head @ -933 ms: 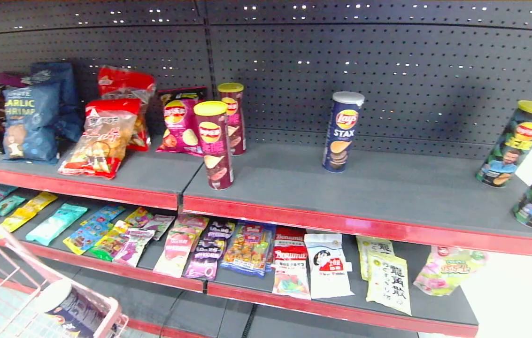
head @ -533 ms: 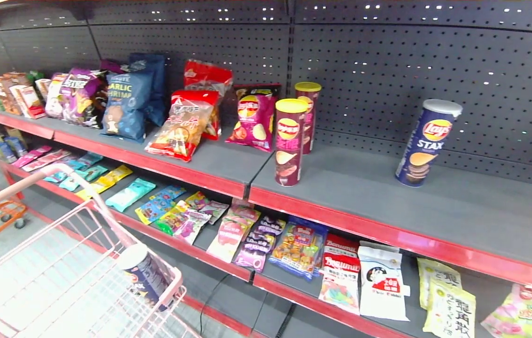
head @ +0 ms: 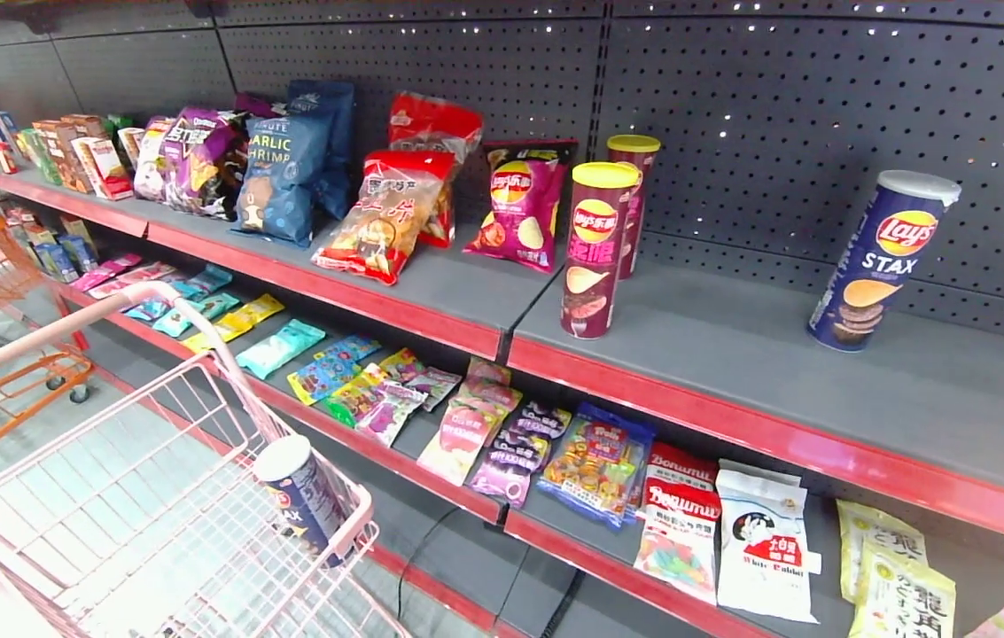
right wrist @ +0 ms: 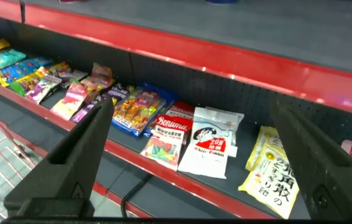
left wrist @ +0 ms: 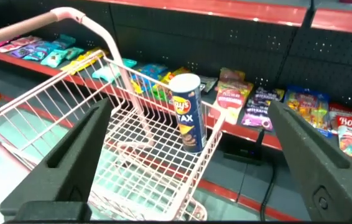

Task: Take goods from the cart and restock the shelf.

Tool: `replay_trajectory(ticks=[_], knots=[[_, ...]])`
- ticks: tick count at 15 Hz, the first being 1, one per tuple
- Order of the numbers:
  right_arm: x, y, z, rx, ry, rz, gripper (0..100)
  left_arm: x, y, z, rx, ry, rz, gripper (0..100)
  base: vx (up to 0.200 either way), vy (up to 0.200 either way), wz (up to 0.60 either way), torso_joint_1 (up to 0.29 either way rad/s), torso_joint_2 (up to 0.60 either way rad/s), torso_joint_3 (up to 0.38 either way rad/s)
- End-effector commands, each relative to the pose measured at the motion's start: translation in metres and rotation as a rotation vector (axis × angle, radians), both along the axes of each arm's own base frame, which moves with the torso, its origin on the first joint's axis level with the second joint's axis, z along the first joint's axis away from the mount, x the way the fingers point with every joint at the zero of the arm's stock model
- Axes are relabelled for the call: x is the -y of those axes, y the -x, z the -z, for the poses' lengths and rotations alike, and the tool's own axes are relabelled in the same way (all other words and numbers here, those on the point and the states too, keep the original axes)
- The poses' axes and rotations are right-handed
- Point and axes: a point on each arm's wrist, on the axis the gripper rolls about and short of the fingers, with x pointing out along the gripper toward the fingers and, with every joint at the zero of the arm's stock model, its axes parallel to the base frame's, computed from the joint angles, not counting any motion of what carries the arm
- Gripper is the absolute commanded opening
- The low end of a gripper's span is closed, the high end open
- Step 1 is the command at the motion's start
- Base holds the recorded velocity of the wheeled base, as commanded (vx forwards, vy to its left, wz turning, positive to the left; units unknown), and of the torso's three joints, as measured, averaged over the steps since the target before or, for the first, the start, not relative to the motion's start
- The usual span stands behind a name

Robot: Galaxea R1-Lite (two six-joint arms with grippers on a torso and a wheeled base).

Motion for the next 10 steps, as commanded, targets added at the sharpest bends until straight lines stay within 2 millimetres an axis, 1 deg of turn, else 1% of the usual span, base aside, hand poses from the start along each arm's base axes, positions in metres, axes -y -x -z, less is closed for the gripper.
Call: replay_trajectory(ticks=[1,6,10], knots=[[0.0000,-0.0001,0.0001,-0.001,0.000,-0.001,100,0.0000,0.0000,0.0000,0.000,0.001,-0.001,100,0.000,0.000,0.00,-0.159,0.37,0.217],[0.0000,-0.0001,0.0001,-0.001,0.000,-0.001,100,0.0000,0.0000,0.0000,0.000,0.001,0.000,100,0.000,0.000,0.00,-0.158,0.40,0.237],[0.0000,-0.0001,0.0001,-0.001,0.000,-0.001,100,0.0000,0.0000,0.0000,0.000,-0.001,0.000,100,0.000,0.000,0.00,-0.195,0.53,0.327]])
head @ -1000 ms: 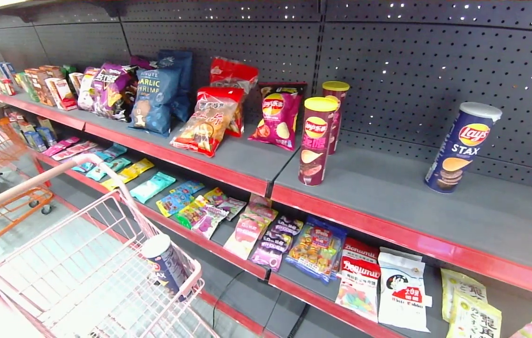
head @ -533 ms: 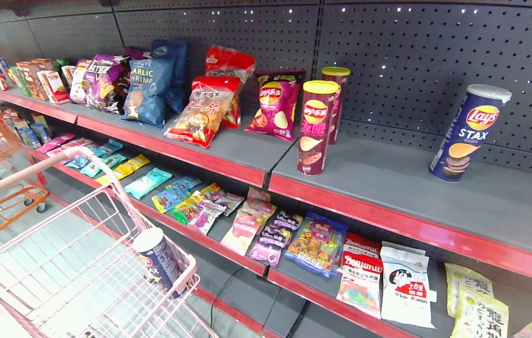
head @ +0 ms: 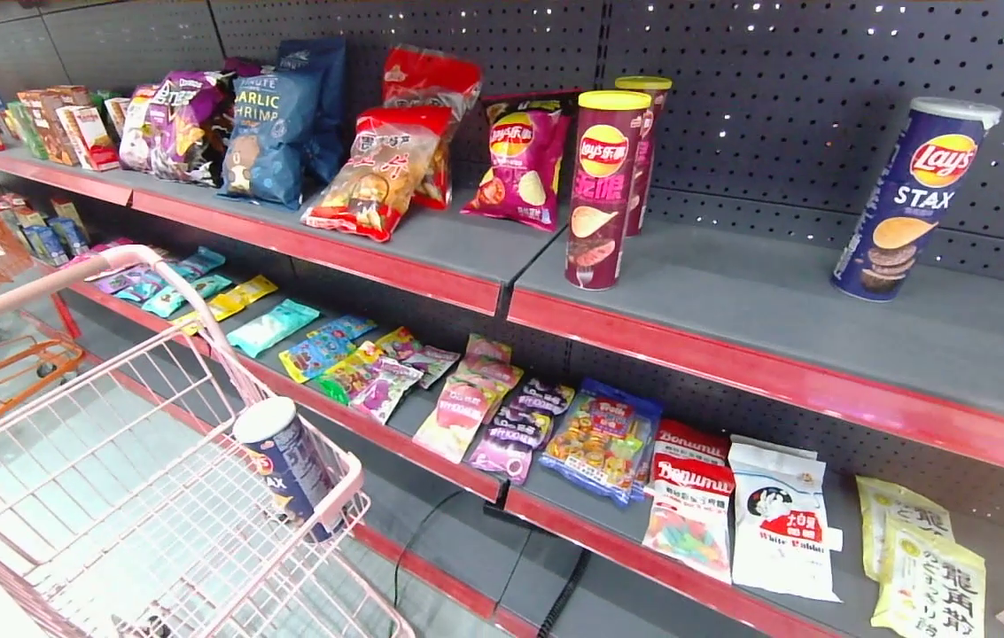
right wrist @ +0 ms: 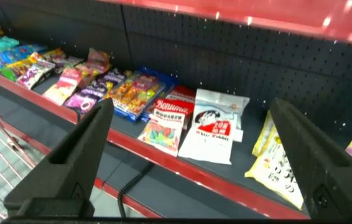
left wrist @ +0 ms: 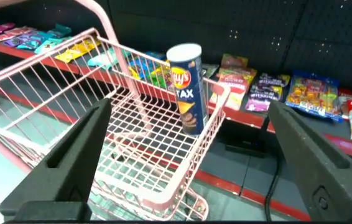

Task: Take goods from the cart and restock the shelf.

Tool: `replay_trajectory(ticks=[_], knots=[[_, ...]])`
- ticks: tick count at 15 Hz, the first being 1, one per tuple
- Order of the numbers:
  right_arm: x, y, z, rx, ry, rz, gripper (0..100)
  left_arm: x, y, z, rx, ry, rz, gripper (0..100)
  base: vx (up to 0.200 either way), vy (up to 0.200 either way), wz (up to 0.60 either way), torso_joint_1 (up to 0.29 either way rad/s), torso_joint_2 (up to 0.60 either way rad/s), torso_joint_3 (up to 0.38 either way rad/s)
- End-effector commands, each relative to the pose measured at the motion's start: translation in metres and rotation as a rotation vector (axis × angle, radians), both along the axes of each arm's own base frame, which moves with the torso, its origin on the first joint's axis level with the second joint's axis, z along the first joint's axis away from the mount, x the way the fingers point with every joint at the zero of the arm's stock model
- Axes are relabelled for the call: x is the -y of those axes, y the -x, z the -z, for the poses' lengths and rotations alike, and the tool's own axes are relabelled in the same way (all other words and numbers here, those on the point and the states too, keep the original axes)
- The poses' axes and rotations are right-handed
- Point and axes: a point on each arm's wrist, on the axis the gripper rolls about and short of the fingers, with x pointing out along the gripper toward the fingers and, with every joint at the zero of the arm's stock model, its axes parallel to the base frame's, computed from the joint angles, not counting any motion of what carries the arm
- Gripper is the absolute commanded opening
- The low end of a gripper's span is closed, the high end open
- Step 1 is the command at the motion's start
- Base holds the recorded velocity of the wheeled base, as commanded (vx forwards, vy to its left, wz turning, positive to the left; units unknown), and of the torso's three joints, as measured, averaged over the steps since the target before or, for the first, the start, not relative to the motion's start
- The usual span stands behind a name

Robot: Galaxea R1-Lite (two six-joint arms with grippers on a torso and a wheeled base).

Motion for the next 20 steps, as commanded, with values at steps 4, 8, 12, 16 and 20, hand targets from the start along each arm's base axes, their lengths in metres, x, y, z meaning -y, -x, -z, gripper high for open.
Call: replay_trajectory(ticks=[4,8,12,16,20], knots=[[0.000,0.000,0.000,-0.001,0.000,0.000,100,0.000,0.000,0.000,0.001,-0.001,0.001,100,0.000,0.000,0.00,-0.193,0.54,0.350],[0.000,0.000,0.000,-0.001,0.000,0.000,100,0.000,0.005,-0.031,0.084,-0.001,0.004,100,0.000,0.000,0.00,-0.127,0.38,0.260],[0.000,0.000,0.000,-0.001,0.000,0.000,100,-0.005,-0.091,-0.171,-0.082,0.179,-0.165,100,0.000,0.000,0.00,-0.012,0.04,0.033],[0.000,0.000,0.000,-0.001,0.000,0.000,100,-0.021,-0.212,-0.116,-0.254,0.184,-0.143,100,0.000,0.000,0.00,0.000,0.00,0.000],[0.000,0.000,0.000,-0.002,0.000,0.000,100,-0.033,-0.240,-0.070,-0.425,0.074,0.028,100,0.000,0.000,0.00,0.000,0.00,0.000]])
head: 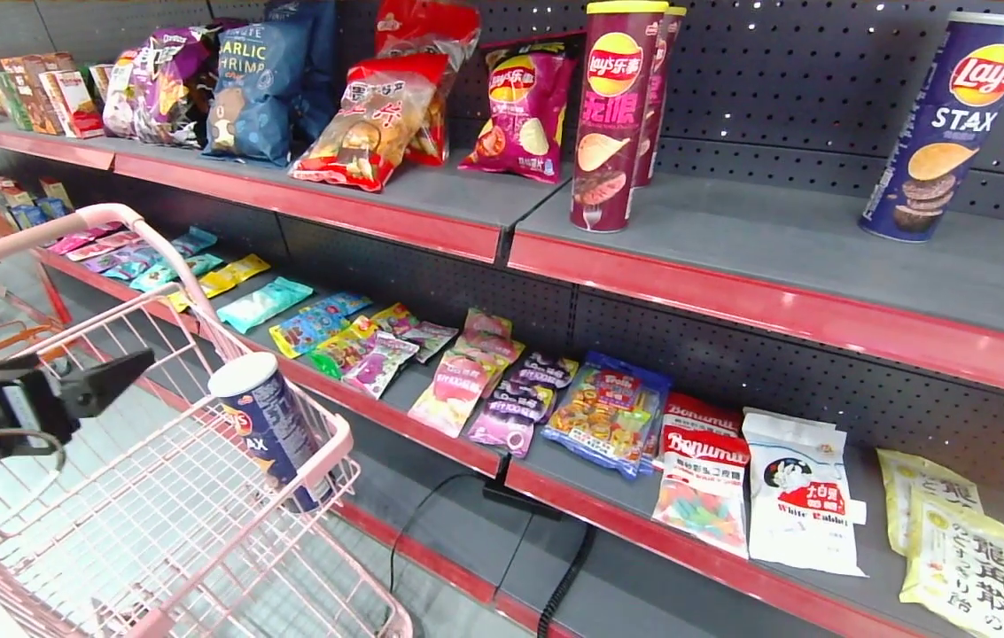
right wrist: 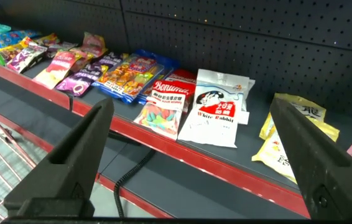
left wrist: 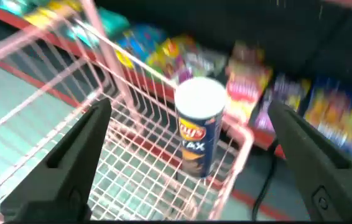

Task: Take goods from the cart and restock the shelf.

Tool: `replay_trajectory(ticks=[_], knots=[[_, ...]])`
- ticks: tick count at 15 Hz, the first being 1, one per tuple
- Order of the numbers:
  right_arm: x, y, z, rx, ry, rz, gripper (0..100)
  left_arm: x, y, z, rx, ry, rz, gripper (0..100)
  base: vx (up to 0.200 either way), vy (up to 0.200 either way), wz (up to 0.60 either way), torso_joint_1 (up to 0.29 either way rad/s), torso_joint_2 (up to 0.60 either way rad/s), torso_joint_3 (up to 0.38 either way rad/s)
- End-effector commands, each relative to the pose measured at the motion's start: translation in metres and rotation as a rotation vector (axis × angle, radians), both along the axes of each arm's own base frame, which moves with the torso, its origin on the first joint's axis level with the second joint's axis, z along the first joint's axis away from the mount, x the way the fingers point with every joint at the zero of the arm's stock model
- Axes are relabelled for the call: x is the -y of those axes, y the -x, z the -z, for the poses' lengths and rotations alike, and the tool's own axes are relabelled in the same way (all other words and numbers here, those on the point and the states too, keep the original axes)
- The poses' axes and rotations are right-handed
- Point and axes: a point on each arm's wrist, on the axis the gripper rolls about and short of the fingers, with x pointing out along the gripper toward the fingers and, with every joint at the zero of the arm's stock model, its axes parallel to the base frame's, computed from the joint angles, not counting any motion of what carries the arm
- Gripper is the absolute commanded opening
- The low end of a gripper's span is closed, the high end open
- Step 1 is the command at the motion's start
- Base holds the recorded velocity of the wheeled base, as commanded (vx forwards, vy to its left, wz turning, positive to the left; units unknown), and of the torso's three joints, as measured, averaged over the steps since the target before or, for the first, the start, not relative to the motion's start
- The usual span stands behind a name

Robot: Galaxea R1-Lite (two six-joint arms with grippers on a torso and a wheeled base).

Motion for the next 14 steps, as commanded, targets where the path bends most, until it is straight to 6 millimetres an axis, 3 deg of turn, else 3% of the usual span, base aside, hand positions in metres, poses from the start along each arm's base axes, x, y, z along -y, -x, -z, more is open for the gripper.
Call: replay_trajectory(ticks=[1,10,14], knots=[[0.000,0.000,0.000,-0.002,0.000,0.001,100,-0.014,-0.050,0.057,-0.219,-0.042,0.108,100,0.000,0.000,0.00,0.000,0.00,0.000],[0.000,0.000,0.000,-0.002,0.002,0.001,100,-0.014,-0.068,0.090,-0.271,-0.061,0.255,100,0.000,0.000,0.00,0.000,0.00,0.000],[0.000,0.000,0.000,-0.002,0.002,0.001,100,-0.016,-0.089,0.109,-0.242,-0.090,0.276,100,0.000,0.000,0.00,0.000,0.00,0.000]])
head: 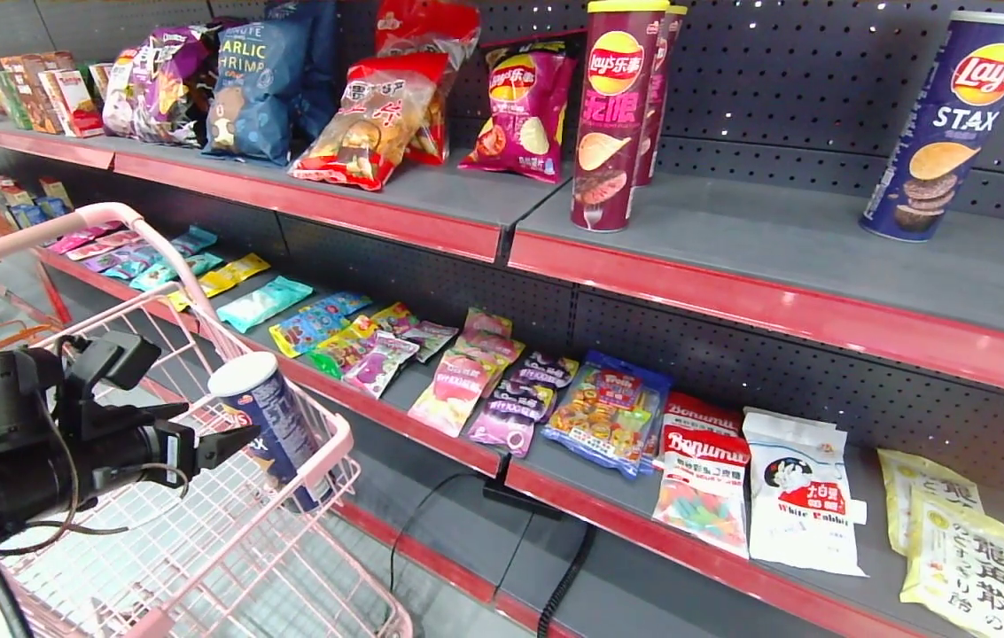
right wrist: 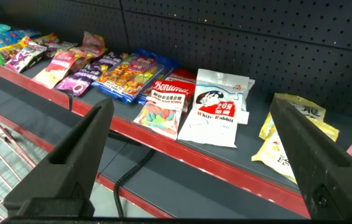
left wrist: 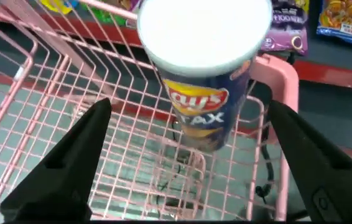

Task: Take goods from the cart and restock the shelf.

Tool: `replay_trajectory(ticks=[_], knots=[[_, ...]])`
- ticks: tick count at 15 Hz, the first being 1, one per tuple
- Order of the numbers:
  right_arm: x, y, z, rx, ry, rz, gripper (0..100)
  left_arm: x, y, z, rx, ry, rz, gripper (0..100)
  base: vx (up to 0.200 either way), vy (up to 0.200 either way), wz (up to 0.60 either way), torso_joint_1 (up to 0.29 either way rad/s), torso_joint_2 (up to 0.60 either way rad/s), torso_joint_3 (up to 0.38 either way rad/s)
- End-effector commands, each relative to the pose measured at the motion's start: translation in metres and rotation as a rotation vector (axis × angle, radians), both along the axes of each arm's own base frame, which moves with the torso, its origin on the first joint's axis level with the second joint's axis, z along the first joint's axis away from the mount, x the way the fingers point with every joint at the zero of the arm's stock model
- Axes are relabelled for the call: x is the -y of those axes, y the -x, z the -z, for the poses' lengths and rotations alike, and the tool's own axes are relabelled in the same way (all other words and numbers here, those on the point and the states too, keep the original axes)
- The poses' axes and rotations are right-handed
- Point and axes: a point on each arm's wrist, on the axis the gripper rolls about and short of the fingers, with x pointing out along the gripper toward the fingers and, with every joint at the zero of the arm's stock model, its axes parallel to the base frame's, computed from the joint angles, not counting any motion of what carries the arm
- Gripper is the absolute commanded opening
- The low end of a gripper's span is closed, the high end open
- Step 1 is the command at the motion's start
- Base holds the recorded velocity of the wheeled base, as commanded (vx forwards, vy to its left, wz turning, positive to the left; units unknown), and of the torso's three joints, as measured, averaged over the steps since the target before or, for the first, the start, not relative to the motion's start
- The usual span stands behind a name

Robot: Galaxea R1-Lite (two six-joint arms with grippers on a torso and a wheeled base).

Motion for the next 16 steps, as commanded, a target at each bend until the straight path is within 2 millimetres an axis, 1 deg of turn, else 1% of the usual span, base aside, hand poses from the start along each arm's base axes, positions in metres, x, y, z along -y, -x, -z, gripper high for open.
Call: replay_trajectory(ticks=[1,3,6,8,9,11,12,14,16], knots=[[0.000,0.000,0.000,0.000,0.000,0.000,100,-0.001,-0.015,0.020,-0.011,-0.002,0.024,100,0.000,0.000,0.00,0.000,0.00,0.000],[0.000,0.000,0.000,-0.002,0.002,0.000,100,0.006,-0.027,0.028,0.011,-0.006,0.057,100,0.000,0.000,0.00,0.000,0.00,0.000],[0.000,0.000,0.000,0.000,0.002,0.000,100,0.020,-0.041,0.032,0.046,-0.011,0.102,100,0.000,0.000,0.00,0.000,0.00,0.000],[0.000,0.000,0.000,0.000,0.002,0.000,100,0.022,-0.049,0.034,0.052,-0.013,0.109,100,0.000,0.000,0.00,0.000,0.00,0.000],[0.000,0.000,0.000,0.000,0.002,0.000,100,0.023,-0.051,0.035,0.052,-0.014,0.112,0,0.000,0.000,0.00,0.000,0.00,0.000],[0.000,0.000,0.000,-0.002,0.002,0.000,100,0.023,-0.046,0.033,0.062,-0.013,0.108,0,0.000,0.000,0.00,0.000,0.00,0.000],[0.000,0.000,0.000,-0.002,0.000,0.000,100,0.022,-0.038,0.025,0.077,-0.011,0.103,0,0.000,0.000,0.00,0.000,0.00,0.000],[0.000,0.000,0.000,0.000,0.002,0.000,100,0.020,-0.020,-0.004,0.143,0.005,0.078,0,0.000,0.000,0.00,0.000,0.00,0.000],[0.000,0.000,0.000,0.000,0.002,-0.001,100,0.015,0.002,-0.041,0.203,0.033,0.035,0,0.000,0.000,0.00,0.000,0.00,0.000]])
